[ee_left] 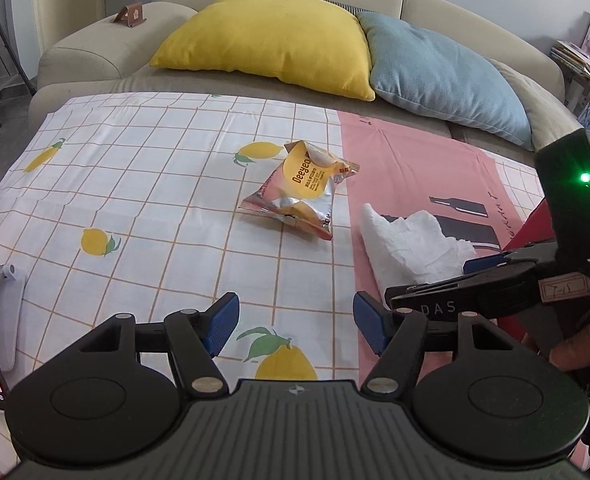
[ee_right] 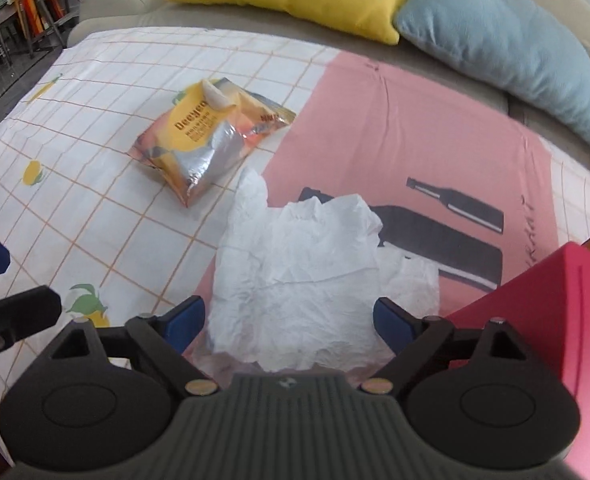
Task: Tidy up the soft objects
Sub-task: 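Grasp the white tissue with the right tool while the left tool grasps the Deeyeo snack bag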
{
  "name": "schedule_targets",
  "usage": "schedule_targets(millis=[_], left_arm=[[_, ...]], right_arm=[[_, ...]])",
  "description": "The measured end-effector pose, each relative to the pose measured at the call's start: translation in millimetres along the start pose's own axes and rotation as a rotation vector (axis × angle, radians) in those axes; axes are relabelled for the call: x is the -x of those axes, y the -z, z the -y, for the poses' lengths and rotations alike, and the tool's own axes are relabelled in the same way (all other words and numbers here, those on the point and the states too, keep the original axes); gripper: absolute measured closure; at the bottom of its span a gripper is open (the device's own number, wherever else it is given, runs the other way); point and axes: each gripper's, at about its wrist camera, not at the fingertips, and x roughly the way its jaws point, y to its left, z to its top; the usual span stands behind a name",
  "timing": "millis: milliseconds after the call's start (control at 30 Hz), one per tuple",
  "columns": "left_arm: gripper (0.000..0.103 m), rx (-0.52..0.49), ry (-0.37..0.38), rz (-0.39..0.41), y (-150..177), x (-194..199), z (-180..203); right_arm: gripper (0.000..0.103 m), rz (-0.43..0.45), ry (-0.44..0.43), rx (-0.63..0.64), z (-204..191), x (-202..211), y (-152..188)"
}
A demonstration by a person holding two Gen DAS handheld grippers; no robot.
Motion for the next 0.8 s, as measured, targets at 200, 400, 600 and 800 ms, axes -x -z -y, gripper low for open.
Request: schedule_targets(millis=[200, 400, 600, 800], left_arm=[[0.026, 0.002, 0.008, -0.022, 0.8, -10.4, -1.6], [0.026, 0.0, 0.013, -0.027, -1.8, -18.0, -1.6], [0.026, -0.032, 0.017, -0.01, -8.1, -23.4, 2.7], [0.018, -0.074, 0.028, 0.074, -25.3, -29.6, 2.4]], right_arm=[[0.015, -0.03, 0.013, 0.015, -3.7, -16.0, 4.1], [0.05, 0.008, 0.016, 0.051, -2.2, -7.5, 6.3], [0.094, 0.028, 0.028, 0.058, 3.4, -4.4, 2.6], [0.094, 0.093, -0.004, -0.055, 14.1, 7.2, -9.5]])
